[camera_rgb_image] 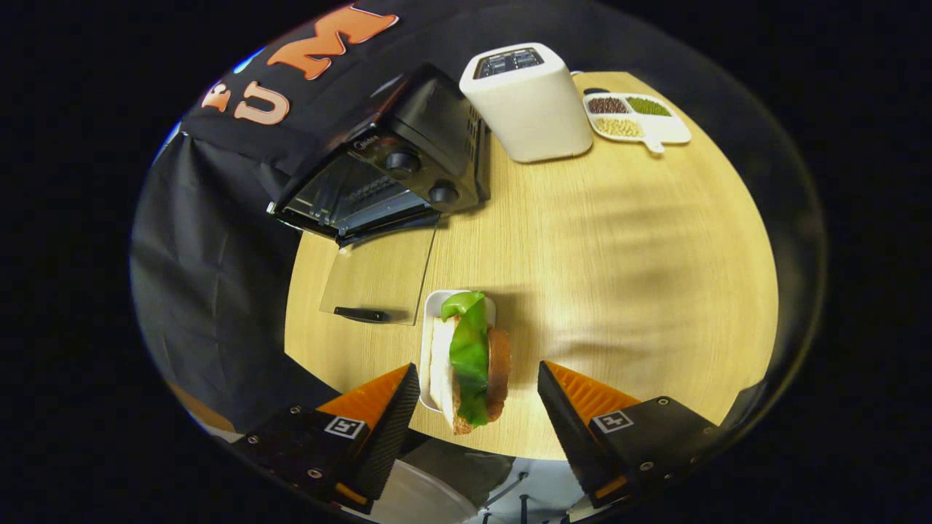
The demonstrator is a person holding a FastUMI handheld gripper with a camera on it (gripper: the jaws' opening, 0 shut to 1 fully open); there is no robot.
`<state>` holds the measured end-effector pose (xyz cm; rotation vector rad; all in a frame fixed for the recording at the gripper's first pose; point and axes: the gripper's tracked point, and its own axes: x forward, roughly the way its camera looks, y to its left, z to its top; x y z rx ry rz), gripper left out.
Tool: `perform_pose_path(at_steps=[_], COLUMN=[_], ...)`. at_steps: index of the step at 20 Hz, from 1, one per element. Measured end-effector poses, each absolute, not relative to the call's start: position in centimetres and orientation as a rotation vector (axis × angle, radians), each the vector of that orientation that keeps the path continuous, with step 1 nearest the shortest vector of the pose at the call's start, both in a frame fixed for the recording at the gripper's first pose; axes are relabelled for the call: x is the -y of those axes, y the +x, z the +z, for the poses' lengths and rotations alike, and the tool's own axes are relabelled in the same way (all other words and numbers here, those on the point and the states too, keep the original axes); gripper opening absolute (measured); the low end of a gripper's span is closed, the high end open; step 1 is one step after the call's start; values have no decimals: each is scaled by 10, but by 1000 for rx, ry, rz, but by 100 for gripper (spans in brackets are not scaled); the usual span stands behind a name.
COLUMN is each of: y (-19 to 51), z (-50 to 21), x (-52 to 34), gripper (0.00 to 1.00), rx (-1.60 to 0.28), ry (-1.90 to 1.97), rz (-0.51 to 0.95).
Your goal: Open the toaster oven, put the food inside, and close the toaster oven door.
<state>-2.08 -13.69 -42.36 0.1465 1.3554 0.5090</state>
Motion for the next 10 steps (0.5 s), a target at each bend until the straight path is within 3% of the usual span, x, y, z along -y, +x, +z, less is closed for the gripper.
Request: perform_pose_path(at_steps=[4, 6, 9, 10], y=[-26, -30, -31, -30], z=[-431, -434, -427, -425], x=[127, 124, 122, 122], gripper=[88, 75, 40, 35], rx=[-1416, -1441, -1446, -1441], ry=[181, 197, 244, 248], rz=[536, 523, 498, 483])
